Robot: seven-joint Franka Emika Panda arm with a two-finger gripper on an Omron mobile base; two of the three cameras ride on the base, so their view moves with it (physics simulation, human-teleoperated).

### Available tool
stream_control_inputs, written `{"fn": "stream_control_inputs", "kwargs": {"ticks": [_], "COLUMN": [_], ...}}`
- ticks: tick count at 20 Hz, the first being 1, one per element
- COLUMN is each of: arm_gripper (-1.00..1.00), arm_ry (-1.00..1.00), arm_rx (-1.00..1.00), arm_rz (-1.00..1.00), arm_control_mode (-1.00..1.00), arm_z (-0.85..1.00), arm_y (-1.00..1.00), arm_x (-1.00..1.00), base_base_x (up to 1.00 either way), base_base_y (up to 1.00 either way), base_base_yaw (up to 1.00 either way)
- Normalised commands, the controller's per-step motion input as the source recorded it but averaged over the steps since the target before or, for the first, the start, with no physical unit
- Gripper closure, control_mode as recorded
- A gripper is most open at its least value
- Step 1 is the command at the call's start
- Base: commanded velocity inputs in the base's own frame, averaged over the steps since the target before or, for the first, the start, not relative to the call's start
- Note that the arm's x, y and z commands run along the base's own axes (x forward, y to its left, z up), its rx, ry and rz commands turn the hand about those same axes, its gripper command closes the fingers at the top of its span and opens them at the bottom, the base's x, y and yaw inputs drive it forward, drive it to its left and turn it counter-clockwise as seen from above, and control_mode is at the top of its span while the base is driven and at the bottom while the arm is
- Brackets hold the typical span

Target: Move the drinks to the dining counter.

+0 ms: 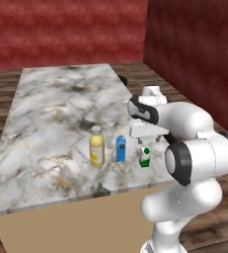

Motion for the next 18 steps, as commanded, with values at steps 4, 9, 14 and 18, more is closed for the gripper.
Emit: {"fn": "stream_control_inputs", "kwargs": {"ticks": [4, 9, 14, 18], "arm_gripper": [-1.00, -1.00, -1.00, -1.00], "arm_ry": [-0.06, -0.13, -0.16, -0.19], "arm_rx": [0.00, 0.00, 0.00, 0.00], "arm_rz": [0.00, 0.00, 0.00, 0.00], "arm_control_mode": [-1.00, -1.00, -1.00, -1.00], "arm_z": [0.61, 0.61, 0.55, 0.45], "arm_y": [-0.01, 0.00, 0.00, -0.01], "arm_x": [-0.27, -0.27, -0.10, 0.00], "base_base_x": [0.00, 0.00, 0.00, 0.00], "base_base_y": [0.00, 0.00, 0.00, 0.00], "base_base_yaw": [0.00, 0.00, 0.00, 0.00]}}
